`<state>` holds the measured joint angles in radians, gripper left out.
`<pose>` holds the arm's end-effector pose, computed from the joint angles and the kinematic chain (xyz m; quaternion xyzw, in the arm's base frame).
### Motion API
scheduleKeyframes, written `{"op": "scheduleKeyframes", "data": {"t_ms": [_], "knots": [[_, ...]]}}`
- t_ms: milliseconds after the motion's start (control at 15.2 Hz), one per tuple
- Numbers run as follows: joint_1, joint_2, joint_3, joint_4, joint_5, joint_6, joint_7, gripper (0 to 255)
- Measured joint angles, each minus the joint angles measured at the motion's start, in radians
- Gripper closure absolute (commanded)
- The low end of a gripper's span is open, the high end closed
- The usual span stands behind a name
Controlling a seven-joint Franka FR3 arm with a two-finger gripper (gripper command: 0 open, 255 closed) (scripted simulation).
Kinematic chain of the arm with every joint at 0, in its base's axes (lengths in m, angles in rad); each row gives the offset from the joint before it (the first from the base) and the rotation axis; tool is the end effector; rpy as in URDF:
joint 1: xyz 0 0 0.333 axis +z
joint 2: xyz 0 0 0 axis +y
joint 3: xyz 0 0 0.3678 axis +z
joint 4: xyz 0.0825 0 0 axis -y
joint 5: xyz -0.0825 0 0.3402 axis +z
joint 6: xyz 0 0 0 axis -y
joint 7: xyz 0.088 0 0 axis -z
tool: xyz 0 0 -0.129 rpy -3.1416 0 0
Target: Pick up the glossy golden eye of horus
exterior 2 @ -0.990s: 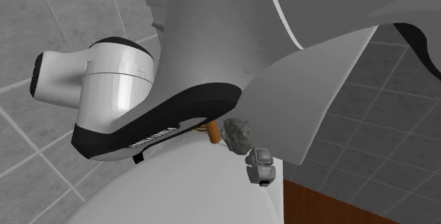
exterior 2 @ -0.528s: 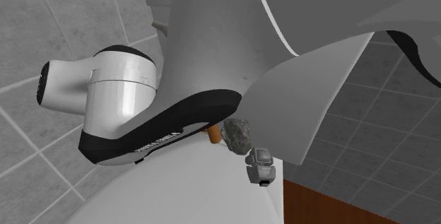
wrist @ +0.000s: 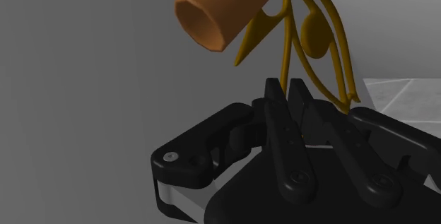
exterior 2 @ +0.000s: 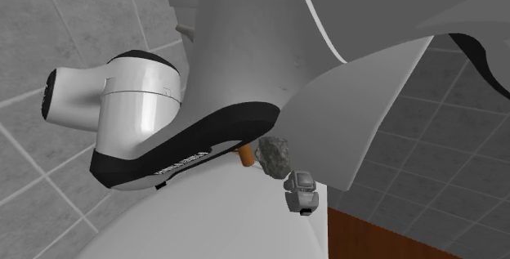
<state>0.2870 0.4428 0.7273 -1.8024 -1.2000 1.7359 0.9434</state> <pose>0.4509 0.4174 0.4100 0.8733 0.2345 0.2517 0.3450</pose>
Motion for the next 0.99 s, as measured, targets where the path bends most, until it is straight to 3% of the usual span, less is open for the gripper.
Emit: {"op": "scheduleKeyframes", "data": {"t_ms": [990], "knots": [[-0.022, -0.091, 0.033, 0.06, 0.075, -0.053, -0.123, 255]]}}
